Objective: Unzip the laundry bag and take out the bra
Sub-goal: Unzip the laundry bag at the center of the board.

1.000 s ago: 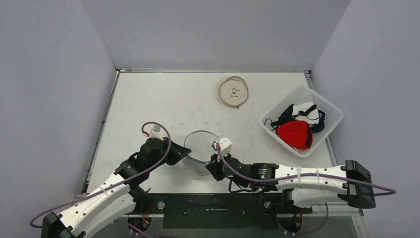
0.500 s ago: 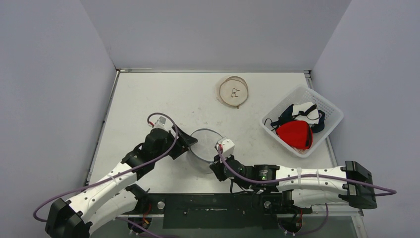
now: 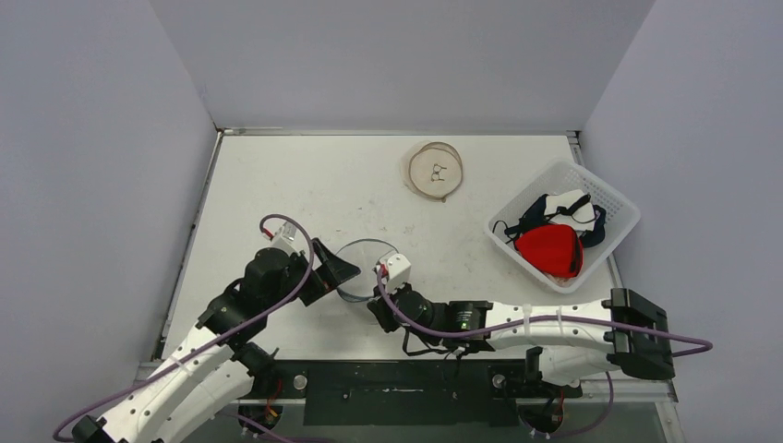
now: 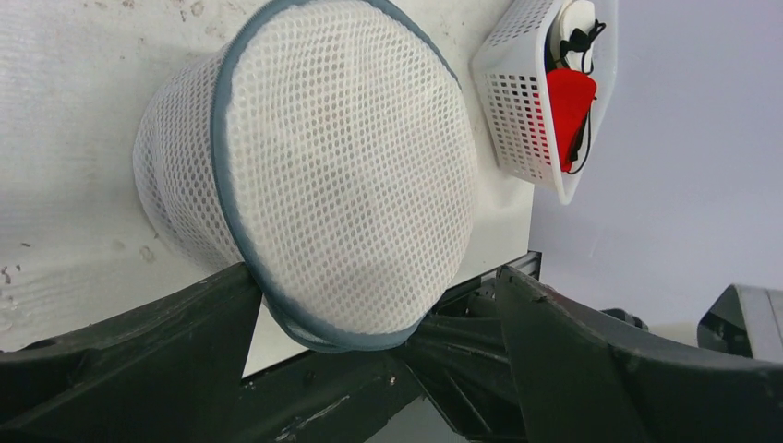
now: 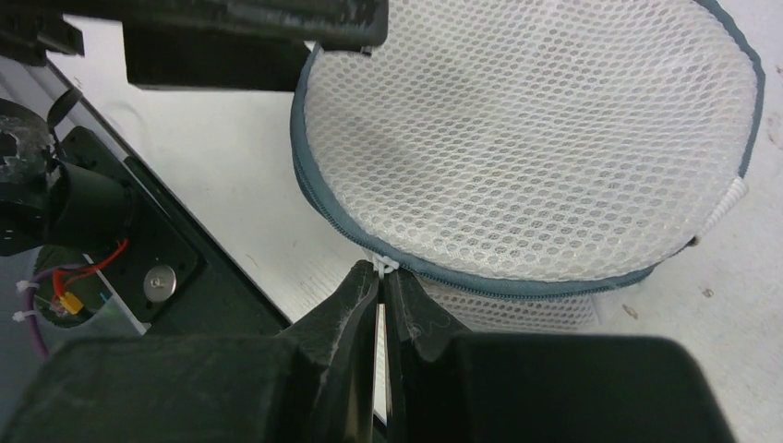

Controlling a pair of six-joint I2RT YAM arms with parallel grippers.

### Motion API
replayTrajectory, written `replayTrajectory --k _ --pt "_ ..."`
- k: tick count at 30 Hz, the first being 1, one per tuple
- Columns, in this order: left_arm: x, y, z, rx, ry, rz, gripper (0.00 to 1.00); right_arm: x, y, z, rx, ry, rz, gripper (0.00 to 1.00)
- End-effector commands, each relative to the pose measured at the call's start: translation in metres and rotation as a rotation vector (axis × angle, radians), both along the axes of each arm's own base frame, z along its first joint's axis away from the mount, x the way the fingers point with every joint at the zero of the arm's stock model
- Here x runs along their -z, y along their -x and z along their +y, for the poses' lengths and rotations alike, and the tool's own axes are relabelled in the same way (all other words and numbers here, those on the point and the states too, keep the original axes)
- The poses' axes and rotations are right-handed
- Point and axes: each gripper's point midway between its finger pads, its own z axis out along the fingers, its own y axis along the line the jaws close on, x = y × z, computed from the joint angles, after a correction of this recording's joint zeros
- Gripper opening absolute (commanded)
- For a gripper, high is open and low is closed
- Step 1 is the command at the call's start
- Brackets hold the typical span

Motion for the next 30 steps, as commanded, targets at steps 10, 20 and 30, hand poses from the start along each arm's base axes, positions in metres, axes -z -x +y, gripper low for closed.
replayTrajectory --k 10,20,30 --pt "-0.005 0.023 -0.013 0.044 0.164 0.060 1.00 -0.025 -0.009 0.043 -0.066 -0.081 -0.028 0.05" --pt "0.004 0.034 -0.039 0.102 0.161 0.084 0.95 -0.034 -0.013 0.043 -0.072 -0.072 -0.054 0.05" --pt "-0.015 0.034 -0.019 0.057 0.116 0.038 0.96 -0.040 -0.018 0.022 -0.038 -0.074 -0.068 0.05"
